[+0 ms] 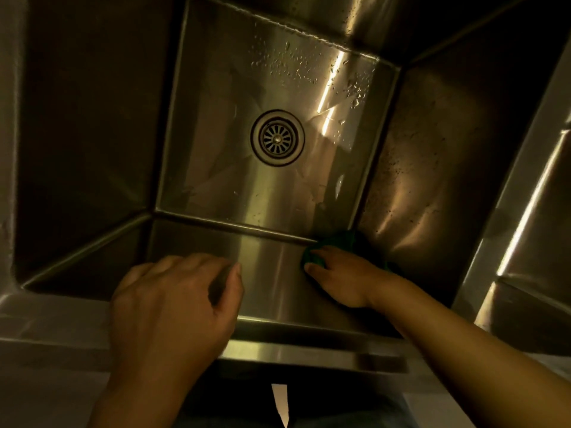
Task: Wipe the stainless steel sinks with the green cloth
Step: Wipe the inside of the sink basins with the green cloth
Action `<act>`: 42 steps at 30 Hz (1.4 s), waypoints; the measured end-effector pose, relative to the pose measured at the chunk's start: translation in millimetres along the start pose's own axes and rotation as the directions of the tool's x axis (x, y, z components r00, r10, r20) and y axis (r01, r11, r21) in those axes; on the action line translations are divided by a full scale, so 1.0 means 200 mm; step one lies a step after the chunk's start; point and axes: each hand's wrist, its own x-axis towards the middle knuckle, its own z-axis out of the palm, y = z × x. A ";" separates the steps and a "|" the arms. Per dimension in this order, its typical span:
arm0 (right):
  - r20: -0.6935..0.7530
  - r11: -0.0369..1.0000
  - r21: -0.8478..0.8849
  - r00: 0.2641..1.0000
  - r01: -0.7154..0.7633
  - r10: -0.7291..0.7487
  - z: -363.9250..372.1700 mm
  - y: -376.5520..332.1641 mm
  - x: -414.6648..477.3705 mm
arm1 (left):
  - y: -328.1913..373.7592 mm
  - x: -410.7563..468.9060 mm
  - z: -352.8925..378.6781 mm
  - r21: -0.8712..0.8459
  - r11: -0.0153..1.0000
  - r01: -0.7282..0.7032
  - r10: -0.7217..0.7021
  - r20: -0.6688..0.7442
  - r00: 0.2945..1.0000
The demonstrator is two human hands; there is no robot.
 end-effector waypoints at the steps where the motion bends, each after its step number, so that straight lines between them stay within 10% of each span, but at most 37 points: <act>1: -0.004 1.000 -0.001 1.000 0.002 -0.002 0.01 -0.01 0.05 | 0.00 0.00 0.01 0.000 1.000 -0.002 0.002 -0.013 1.000; 19: -0.132 0.894 -0.105 0.885 0.435 -0.446 -0.05 0.04 -0.37 | 0.10 -0.03 0.12 -0.048 0.998 0.040 -0.046 -0.133 0.990; 29: -0.004 0.659 -0.739 0.977 0.142 -0.215 -0.14 0.16 -0.28 | 0.46 -0.06 0.18 0.136 0.971 -0.197 0.142 0.334 0.932; 42: 0.011 0.330 -0.943 0.985 -0.047 0.172 -0.20 0.17 -0.05 | 0.60 -0.03 0.31 0.116 0.938 -0.327 0.229 0.498 0.836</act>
